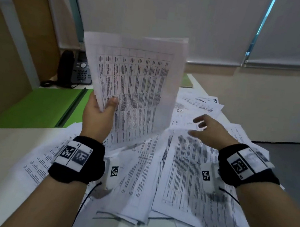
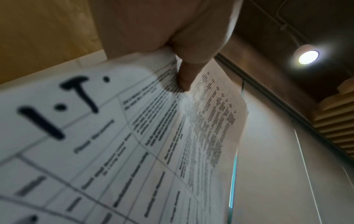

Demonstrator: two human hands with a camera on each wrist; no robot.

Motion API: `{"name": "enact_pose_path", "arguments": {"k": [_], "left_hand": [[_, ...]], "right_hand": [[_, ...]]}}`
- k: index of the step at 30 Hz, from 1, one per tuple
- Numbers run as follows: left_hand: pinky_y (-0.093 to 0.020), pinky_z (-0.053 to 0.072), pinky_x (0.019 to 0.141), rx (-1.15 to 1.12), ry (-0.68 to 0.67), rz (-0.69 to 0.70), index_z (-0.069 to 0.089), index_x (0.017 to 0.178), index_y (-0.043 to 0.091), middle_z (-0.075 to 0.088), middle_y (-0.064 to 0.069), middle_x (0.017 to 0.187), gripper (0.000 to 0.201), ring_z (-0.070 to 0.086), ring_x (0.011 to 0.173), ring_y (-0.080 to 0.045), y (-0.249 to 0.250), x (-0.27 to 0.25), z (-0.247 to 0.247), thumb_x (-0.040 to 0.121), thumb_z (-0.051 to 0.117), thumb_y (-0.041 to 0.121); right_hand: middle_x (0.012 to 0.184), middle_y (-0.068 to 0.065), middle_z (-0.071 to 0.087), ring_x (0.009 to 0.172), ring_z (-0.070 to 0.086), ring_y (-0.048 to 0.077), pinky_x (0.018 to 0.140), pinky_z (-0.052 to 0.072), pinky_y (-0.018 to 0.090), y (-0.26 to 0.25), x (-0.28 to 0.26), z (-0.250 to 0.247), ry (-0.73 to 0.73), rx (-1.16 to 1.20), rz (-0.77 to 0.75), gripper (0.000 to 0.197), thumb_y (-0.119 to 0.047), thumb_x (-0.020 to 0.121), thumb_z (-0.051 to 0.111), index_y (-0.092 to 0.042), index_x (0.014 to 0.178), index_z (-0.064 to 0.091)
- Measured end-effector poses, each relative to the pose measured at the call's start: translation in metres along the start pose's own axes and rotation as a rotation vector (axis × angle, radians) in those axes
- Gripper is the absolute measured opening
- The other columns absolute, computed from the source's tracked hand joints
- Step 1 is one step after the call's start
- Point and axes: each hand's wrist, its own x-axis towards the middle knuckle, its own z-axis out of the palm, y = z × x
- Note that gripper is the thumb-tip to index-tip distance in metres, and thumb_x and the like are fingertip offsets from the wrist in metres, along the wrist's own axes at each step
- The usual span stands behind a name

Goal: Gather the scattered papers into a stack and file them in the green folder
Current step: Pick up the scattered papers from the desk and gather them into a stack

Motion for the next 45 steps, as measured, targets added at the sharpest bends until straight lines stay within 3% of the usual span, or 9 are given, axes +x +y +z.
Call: {"name": "enact_pose_path", "arguments": {"k": [5, 12, 20, 23, 27, 31, 39, 43, 45], "left_hand": [[-0.024, 0.040, 0.089, 0.013, 0.066, 0.014, 0.048, 0.131, 0.018, 0.059, 0.009, 0.109, 0.040, 0.056, 0.102, -0.012, 0.003, 0.001, 0.001, 0.093, 0.057, 0.022], [-0.025, 0.043, 0.087, -0.005, 0.053, 0.013, 0.047, 0.130, 0.023, 0.058, 0.021, 0.100, 0.039, 0.057, 0.095, -0.003, -0.008, 0.014, 0.007, 0.092, 0.058, 0.024], [-0.021, 0.042, 0.086, -0.013, 0.036, 0.025, 0.044, 0.136, 0.022, 0.060, 0.014, 0.111, 0.046, 0.057, 0.103, -0.007, -0.015, 0.028, 0.012, 0.092, 0.058, 0.025], [-0.025, 0.041, 0.090, -0.024, 0.038, 0.023, 0.044, 0.135, 0.022, 0.060, 0.015, 0.110, 0.045, 0.057, 0.102, -0.005, -0.017, 0.030, 0.015, 0.092, 0.058, 0.024], [-0.030, 0.046, 0.093, -0.069, -0.005, 0.011, 0.049, 0.126, 0.026, 0.062, 0.017, 0.105, 0.033, 0.060, 0.101, -0.007, -0.017, 0.026, 0.023, 0.094, 0.055, 0.020], [-0.016, 0.047, 0.084, -0.130, -0.098, 0.015, 0.050, 0.120, 0.027, 0.062, 0.020, 0.100, 0.028, 0.059, 0.091, 0.007, -0.013, 0.017, 0.033, 0.095, 0.052, 0.014], [-0.003, 0.047, 0.063, -0.179, -0.267, 0.086, 0.054, 0.101, 0.033, 0.066, 0.022, 0.086, 0.026, 0.063, 0.076, 0.015, 0.007, -0.005, 0.041, 0.086, 0.063, 0.014], [-0.006, 0.049, 0.063, -0.116, -0.202, 0.095, 0.058, 0.094, 0.031, 0.066, 0.016, 0.087, 0.030, 0.064, 0.071, 0.012, 0.004, -0.005, 0.040, 0.081, 0.070, 0.006], [-0.009, 0.048, 0.063, -0.122, -0.144, 0.098, 0.060, 0.092, 0.029, 0.066, 0.015, 0.085, 0.024, 0.064, 0.070, 0.012, 0.007, -0.003, 0.036, 0.081, 0.070, 0.010]], "right_hand": [[0.140, 0.011, 0.044, 0.117, 0.052, 0.025, 0.090, 0.039, 0.030, 0.025, 0.016, -0.009, -0.184, -0.337, 0.122, 0.063, -0.028, 0.082, 0.071, -0.017, 0.135, 0.041], [0.146, 0.006, 0.041, 0.128, 0.045, 0.026, 0.100, 0.041, 0.035, 0.013, 0.044, 0.002, -0.302, -0.486, 0.108, 0.089, -0.033, 0.072, 0.080, -0.019, 0.145, 0.031], [0.100, -0.001, 0.058, 0.088, 0.052, 0.016, 0.058, 0.036, 0.020, 0.011, 0.059, 0.007, -0.293, -0.499, 0.047, 0.028, -0.024, 0.075, 0.078, -0.017, 0.096, 0.062], [0.092, -0.003, 0.061, 0.090, 0.054, 0.017, 0.067, 0.038, 0.022, 0.010, 0.057, 0.001, -0.272, -0.437, -0.049, 0.017, -0.024, 0.079, 0.074, -0.019, 0.085, 0.059], [0.084, -0.006, 0.058, 0.079, 0.053, 0.015, 0.065, 0.040, 0.018, -0.011, 0.047, -0.017, -0.157, -0.234, -0.263, 0.023, -0.024, 0.083, 0.071, -0.027, 0.073, 0.050], [0.084, -0.005, 0.061, 0.084, 0.058, 0.018, 0.077, 0.045, 0.028, -0.048, 0.036, -0.030, 0.059, -0.005, -0.464, 0.020, -0.018, 0.084, 0.068, -0.028, 0.075, 0.053], [0.078, -0.023, 0.054, 0.077, 0.052, -0.006, 0.074, 0.039, 0.010, -0.110, 0.018, -0.038, 0.369, 0.169, -0.746, 0.016, -0.018, 0.086, 0.065, -0.028, 0.084, 0.052], [0.087, -0.020, 0.056, 0.082, 0.054, 0.000, 0.089, 0.047, 0.028, -0.119, 0.011, -0.032, 0.501, 0.162, -0.816, 0.014, -0.022, 0.084, 0.066, -0.021, 0.094, 0.056], [0.105, -0.009, 0.054, 0.099, 0.053, 0.009, 0.097, 0.044, 0.043, -0.108, 0.012, -0.029, 0.621, 0.132, -0.758, 0.040, -0.031, 0.079, 0.070, -0.017, 0.112, 0.054]]}}
